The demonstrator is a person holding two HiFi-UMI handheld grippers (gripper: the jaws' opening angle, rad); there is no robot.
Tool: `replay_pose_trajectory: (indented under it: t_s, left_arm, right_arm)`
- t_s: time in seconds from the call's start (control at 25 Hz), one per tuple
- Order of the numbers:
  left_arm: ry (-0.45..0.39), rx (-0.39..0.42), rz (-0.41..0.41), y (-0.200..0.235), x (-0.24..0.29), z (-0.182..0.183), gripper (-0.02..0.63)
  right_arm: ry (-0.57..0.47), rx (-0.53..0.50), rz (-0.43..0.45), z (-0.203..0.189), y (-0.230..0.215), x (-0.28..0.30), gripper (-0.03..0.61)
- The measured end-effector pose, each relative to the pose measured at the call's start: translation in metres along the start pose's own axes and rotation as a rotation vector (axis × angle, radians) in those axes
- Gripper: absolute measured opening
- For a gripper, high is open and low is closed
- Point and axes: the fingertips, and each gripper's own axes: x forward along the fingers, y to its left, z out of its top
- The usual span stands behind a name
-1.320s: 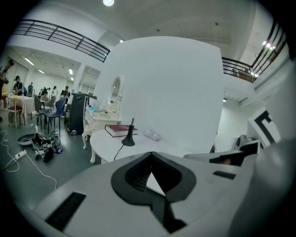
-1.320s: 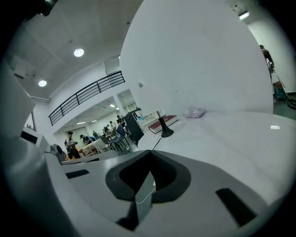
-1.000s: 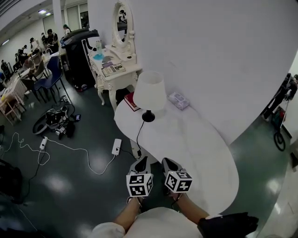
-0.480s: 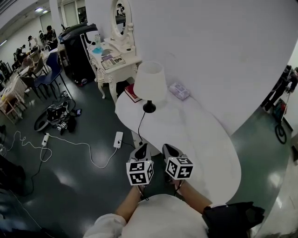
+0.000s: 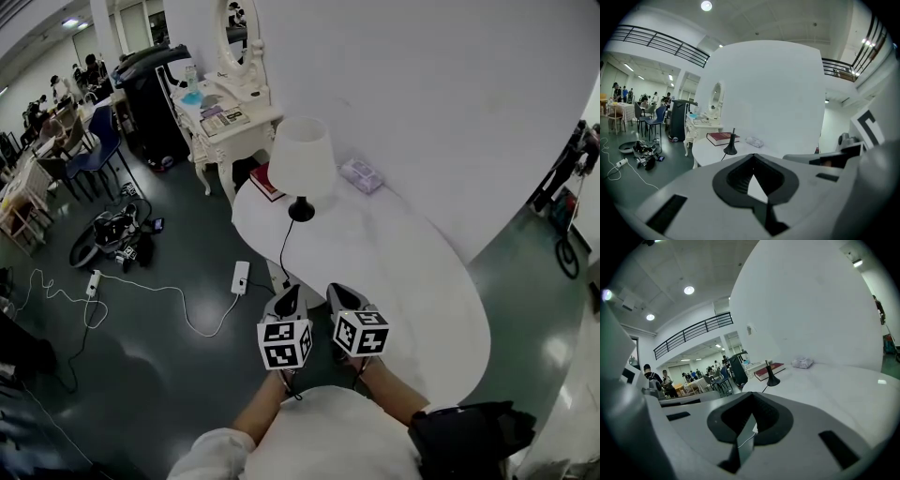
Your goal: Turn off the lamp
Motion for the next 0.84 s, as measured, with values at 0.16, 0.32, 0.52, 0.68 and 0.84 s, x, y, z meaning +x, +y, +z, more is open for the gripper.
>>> replay_pose_trajectory:
  t_s: [0.16,0.32,0.52,0.68,0.84]
  left_arm:
    - [0.002,-0.002,-0.003,0.0006,0.0026,-0.0021,0.009]
    - [0.0,-0.003,0.003,0.0028,0.0004,0.0004,0.008]
    - [0.001,-0.009,0.012,0.0048,0.0002,-0.001,0.009]
    - [0.0,-0.011,0.016,0.0052,-0.0005,-0.0018,0.008]
    - [0.0,-0.01,0.015,0.0063,-0.0038,-0.0015,0.009]
  right_arm:
    - [0.012,-0.012,-0.005,-0.0033,-0.0012,0.0027,-0.002]
    - [0.022,-0.021,-0.009,-0.0035,-0.0003,0.0024,-0.002]
    - [0.022,-0.027,-0.011,-0.0022,-0.0019,0.0032,-0.002]
    - [0.027,-0.025,-0.007,-0.0038,-0.0016,0.0024,-0.002]
    - [0.031,-0.025,0.0,-0.0052,0.0036,0.0011,-0.002]
